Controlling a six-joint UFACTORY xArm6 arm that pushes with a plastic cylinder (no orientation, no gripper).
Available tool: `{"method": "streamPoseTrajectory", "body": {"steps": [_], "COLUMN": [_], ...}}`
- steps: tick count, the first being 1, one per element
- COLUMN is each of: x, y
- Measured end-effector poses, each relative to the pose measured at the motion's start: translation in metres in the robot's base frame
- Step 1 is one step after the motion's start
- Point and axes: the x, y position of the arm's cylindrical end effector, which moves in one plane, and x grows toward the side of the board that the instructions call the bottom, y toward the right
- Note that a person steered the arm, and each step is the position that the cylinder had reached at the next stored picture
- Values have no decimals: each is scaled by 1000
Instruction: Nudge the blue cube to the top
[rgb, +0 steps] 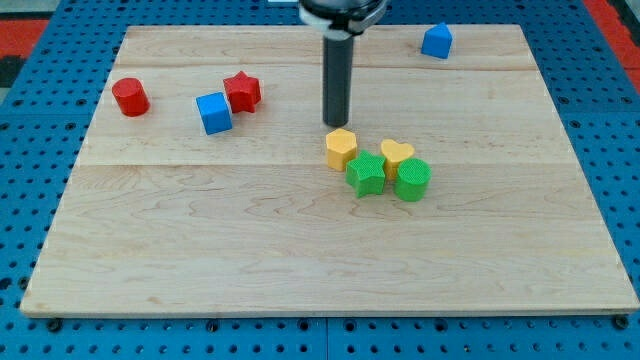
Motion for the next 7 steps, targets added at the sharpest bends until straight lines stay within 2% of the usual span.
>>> {"method": "streamPoseTrajectory", "body": {"steps": [1, 2, 4, 7], "x": [39, 31, 0, -3], "y": [5, 49, 19, 12]}}
